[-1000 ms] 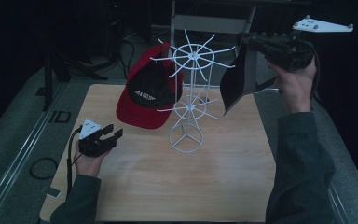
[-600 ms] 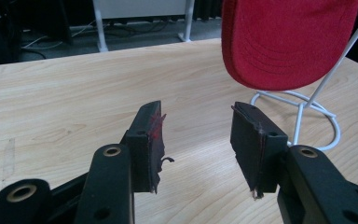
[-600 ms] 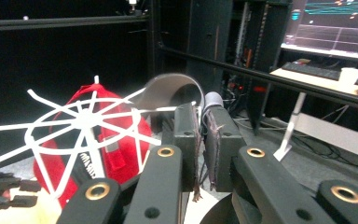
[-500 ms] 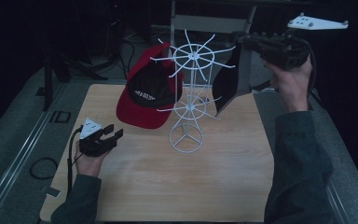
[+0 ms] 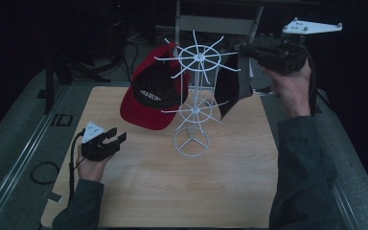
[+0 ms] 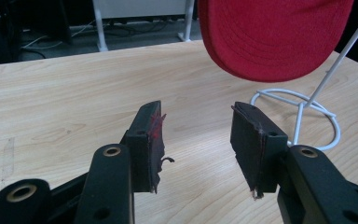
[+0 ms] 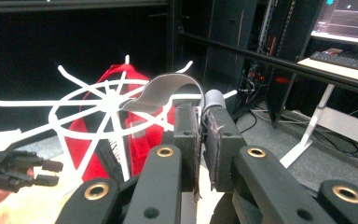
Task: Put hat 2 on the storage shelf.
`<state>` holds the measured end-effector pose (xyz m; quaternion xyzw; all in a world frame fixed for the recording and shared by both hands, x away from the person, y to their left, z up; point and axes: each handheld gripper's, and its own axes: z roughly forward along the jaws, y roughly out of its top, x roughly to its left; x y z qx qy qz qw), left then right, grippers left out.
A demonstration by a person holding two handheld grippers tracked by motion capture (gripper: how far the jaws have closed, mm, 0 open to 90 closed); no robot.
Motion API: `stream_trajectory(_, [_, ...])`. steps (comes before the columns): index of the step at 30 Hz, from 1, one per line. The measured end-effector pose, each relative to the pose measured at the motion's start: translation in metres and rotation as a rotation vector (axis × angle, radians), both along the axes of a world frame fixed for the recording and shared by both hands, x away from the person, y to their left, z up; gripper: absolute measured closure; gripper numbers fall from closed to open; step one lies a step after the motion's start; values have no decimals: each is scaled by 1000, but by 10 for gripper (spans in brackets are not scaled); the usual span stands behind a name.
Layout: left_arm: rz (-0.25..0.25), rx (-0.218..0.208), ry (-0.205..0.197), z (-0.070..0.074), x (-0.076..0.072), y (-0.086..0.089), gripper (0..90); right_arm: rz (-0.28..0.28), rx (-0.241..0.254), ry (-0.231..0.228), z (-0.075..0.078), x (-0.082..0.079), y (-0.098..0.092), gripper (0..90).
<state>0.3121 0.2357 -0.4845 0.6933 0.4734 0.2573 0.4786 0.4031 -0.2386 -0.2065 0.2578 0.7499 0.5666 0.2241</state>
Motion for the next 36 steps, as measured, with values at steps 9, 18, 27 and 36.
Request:
stream_trajectory(9, [1, -1, 1, 0, 0, 0, 542, 23, -21, 20, -5, 1, -4, 822])
stream_trajectory(18, [0, -1, 4, -1, 0, 0, 542, 7, -28, 47, -16, 5, -13, 693])
stream_trajectory(27, [0, -1, 5, -2, 0, 1, 542, -13, -16, 53, -21, 5, -21, 502])
stream_trajectory(36, [2, -3, 5, -2, 0, 0, 541, -40, -52, 50, -31, 6, -24, 308])
